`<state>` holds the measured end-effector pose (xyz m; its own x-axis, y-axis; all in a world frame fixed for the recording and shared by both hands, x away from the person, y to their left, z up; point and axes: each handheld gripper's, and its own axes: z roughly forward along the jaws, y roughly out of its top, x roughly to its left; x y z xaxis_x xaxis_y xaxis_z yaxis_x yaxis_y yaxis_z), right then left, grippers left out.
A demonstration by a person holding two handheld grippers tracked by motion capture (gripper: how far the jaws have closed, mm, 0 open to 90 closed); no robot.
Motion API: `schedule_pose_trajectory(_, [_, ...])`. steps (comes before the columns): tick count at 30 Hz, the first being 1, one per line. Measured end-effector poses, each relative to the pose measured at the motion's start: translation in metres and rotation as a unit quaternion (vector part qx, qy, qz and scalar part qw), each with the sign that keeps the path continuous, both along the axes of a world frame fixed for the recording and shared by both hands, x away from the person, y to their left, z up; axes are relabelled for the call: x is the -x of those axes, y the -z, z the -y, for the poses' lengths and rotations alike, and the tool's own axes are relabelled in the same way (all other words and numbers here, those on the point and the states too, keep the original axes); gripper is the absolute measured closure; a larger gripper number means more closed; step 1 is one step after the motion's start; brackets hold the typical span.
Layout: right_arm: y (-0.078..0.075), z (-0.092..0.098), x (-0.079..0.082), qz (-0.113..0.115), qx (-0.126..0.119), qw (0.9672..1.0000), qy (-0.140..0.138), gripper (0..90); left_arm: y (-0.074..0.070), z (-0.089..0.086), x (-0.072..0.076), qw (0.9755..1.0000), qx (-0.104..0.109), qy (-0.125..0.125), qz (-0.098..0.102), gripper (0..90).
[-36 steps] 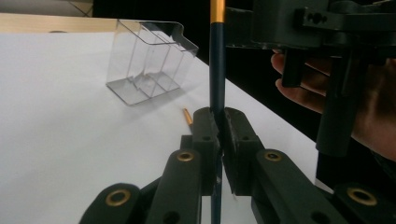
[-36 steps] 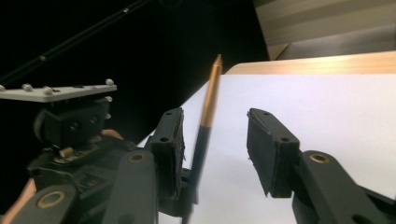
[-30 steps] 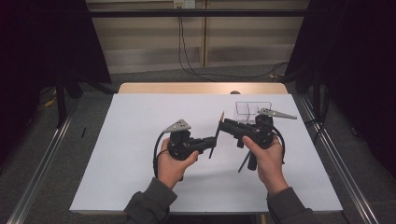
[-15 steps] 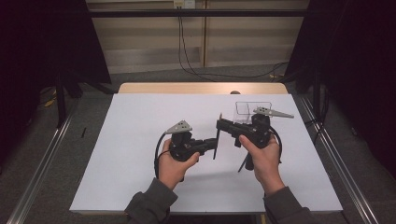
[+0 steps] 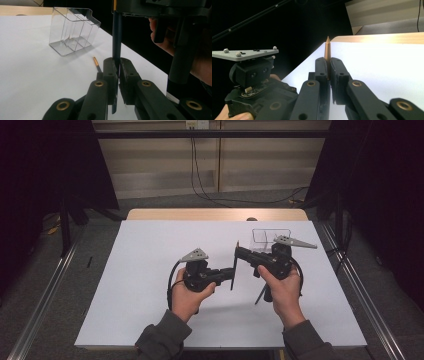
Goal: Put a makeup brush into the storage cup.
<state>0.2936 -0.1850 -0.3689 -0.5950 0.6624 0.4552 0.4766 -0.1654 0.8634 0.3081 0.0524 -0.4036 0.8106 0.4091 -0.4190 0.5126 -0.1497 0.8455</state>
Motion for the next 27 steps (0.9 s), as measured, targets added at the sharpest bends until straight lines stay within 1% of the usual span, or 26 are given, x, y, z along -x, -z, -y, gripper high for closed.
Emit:
schedule_pose_trajectory(3, [0.0, 0.0001, 0.0004, 0.007, 0.005, 1.0, -0.001, 85.4, -0.0004, 0.0009, -0.0002, 1.0, 0.003, -0.001, -0.002, 84.1])
schedule_pose_trajectory(5, [-0.0005, -0.0002, 0.0009, 0.009, 0.005, 0.9999, 0.001, 85.4, -0.0011, 0.0014, -0.0003, 1.0, 0.002, -0.002, -0.003, 84.0])
schedule_pose_trajectory(6, [-0.0005, -0.0002, 0.0009, 0.012, 0.006, 0.9999, 0.001, 85.4, -0.0012, 0.0011, -0.0011, 1.0, 0.0, 0.002, -0.002, 84.0])
schedule_pose_trajectory(7, [-0.0005, -0.0001, 0.0008, 0.013, 0.007, 0.9999, 0.001, 85.4, -0.0011, 0.001, -0.0015, 1.0, -0.004, 0.002, 0.002, 84.0])
schedule_pose_trajectory(11, [0.001, 0.0007, 0.0006, 0.011, 0.006, 0.9999, 0.003, 85.5, -0.0018, 0.002, -0.0015, 1.0, -0.007, -0.001, 0.001, 84.0])
schedule_pose_trajectory(13, [0.0012, 0.0008, 0.001, 0.009, 0.002, 0.9999, 0.005, 85.5, -0.0023, 0.0021, -0.0014, 0.9999, -0.009, 0.0, 0.005, 84.0])
schedule_pose_trajectory(14, [0.0011, 0.0009, 0.001, 0.011, 0.005, 0.9999, 0.004, 85.6, -0.0024, 0.0018, -0.0016, 0.9999, -0.013, 0.001, 0.008, 84.0])
schedule_pose_trajectory(15, [0.0007, 0.0004, 0.0011, 0.011, 0.004, 0.9999, 0.002, 85.6, -0.002, 0.0019, -0.0017, 0.9999, -0.012, 0.002, 0.007, 84.0])
schedule_pose_trajectory(16, [0.0006, 0.0006, 0.0009, 0.01, 0.008, 0.9999, 0.001, 85.6, -0.0021, 0.0016, -0.0017, 0.9998, -0.016, 0.003, 0.009, 84.0])
schedule_pose_trajectory(18, [0.0007, 0.0013, 0.0006, 0.008, 0.008, 0.9999, -0.001, 85.6, -0.0024, 0.0017, -0.0014, 0.9998, -0.018, 0.004, 0.012, 84.1])
schedule_pose_trajectory(19, [0.0006, 0.0014, 0.0002, 0.007, 0.007, 0.9999, -0.005, 85.5, -0.0027, 0.0016, -0.0011, 0.9996, -0.023, 0.005, 0.016, 84.1])
schedule_pose_trajectory(20, [0.0005, 0.0018, -0.0004, 0.007, 0.008, 0.9999, -0.008, 85.4, -0.003, 0.0018, -0.0005, 0.9996, -0.02, 0.004, 0.02, 84.2])
schedule_pose_trajectory(21, [0.0003, 0.0024, -0.0002, 0.007, 0.004, 0.9999, -0.007, 85.4, -0.0033, 0.0015, -0.0007, 0.9996, -0.021, 0.008, 0.019, 84.2])
schedule_pose_trajectory(23, [-0.0002, 0.0023, -0.0003, 0.006, 0.008, 0.9999, -0.01, 85.1, -0.0034, 0.0011, -0.001, 0.9993, -0.026, 0.007, 0.025, 84.2])
schedule_pose_trajectory(24, [-0.0004, 0.0022, -0.0001, 0.006, 0.008, 0.9999, -0.008, 84.8, -0.0037, 0.001, -0.0013, 0.9993, -0.026, 0.01, 0.024, 84.2])
schedule_pose_trajectory(27, [-0.0012, 0.0009, 0.0001, 0.003, 0.0, 0.9999, -0.01, 83.2, -0.0053, 0.0019, -0.0004, 0.9991, -0.028, 0.007, 0.03, 84.2])
